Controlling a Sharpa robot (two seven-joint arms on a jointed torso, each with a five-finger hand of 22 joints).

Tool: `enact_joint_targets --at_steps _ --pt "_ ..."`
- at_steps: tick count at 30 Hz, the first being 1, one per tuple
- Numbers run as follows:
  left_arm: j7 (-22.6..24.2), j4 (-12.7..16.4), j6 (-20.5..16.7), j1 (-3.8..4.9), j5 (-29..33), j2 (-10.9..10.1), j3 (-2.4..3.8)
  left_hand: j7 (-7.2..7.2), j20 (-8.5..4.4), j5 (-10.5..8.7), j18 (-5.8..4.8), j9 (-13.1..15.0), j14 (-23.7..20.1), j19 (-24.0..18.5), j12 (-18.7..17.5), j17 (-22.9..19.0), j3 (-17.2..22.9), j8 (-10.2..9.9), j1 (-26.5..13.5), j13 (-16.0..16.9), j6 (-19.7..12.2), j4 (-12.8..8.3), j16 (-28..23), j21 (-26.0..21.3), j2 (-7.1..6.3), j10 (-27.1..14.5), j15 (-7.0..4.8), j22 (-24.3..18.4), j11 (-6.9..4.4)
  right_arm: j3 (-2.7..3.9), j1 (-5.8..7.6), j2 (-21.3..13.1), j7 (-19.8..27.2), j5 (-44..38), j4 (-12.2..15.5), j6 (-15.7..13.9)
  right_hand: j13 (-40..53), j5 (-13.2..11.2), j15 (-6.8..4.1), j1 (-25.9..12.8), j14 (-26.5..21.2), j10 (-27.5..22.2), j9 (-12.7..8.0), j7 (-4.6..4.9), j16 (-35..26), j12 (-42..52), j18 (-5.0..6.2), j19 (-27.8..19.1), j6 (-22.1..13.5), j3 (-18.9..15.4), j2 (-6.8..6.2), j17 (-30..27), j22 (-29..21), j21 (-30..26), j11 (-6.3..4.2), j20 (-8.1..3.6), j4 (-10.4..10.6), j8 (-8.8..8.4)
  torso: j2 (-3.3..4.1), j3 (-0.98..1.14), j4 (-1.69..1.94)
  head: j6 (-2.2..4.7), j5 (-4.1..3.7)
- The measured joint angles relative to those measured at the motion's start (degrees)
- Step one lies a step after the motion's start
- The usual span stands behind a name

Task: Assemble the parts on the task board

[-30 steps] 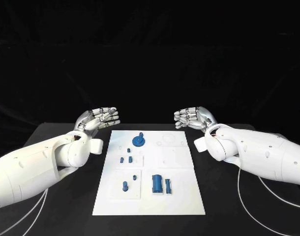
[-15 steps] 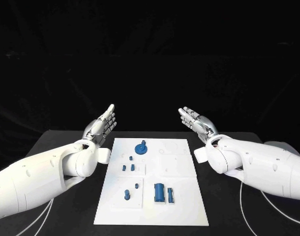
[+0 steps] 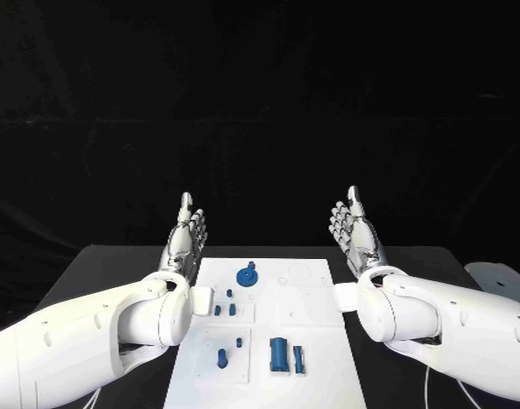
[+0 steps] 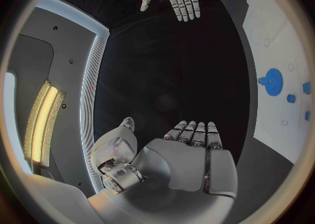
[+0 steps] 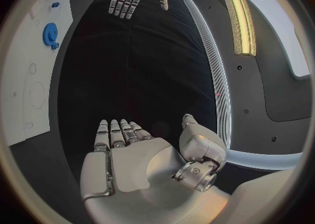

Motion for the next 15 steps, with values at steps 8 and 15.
enact_joint_targets --at_steps 8,15 --pt "0.6 0.8 -4.1 -0.09 -0.4 -0.2 0.04 -0.09 -0.19 -0.21 -0.87 -0.1 -0.6 -0.6 0.0 -0.1 -0.2 -0.2 -2.2 -0.1 -0.5 -0.2 -0.2 0.0 0.14 -0.7 -0.01 0.0 -0.07 0.02 -0.03 -0.1 0.8 1.6 0.1 -2.3 0.0 0.0 -0.04 -1.3 -0.4 -0.5 -0.2 -0.08 0.0 0.0 0.0 -0.3 -0.4 -0.1 0.02 -0.1 -0.2 0.0 -0.06 -0.05 -0.1 -0.1 -0.01 0.03 -0.04 0.02 0.01" --pt "0.8 0.8 -5.3 -0.1 -0.6 -0.2 0.04 -0.09 -0.19 -0.21 -0.86 -0.1 -0.6 -0.6 0.0 -0.1 -0.2 -0.2 -2.2 0.0 -0.5 -0.2 -0.2 0.0 0.14 -0.7 -0.01 0.0 -0.07 0.02 -0.04 -0.1 1.1 2.2 0.2 -3.1 0.0 0.0 -0.04 -1.3 -0.4 -0.5 -0.2 -0.08 0.0 0.0 0.01 -0.3 -0.4 -0.1 0.02 -0.1 -0.2 0.0 -0.05 -0.05 -0.1 -0.1 -0.02 0.04 -0.04 0.02 0.01"
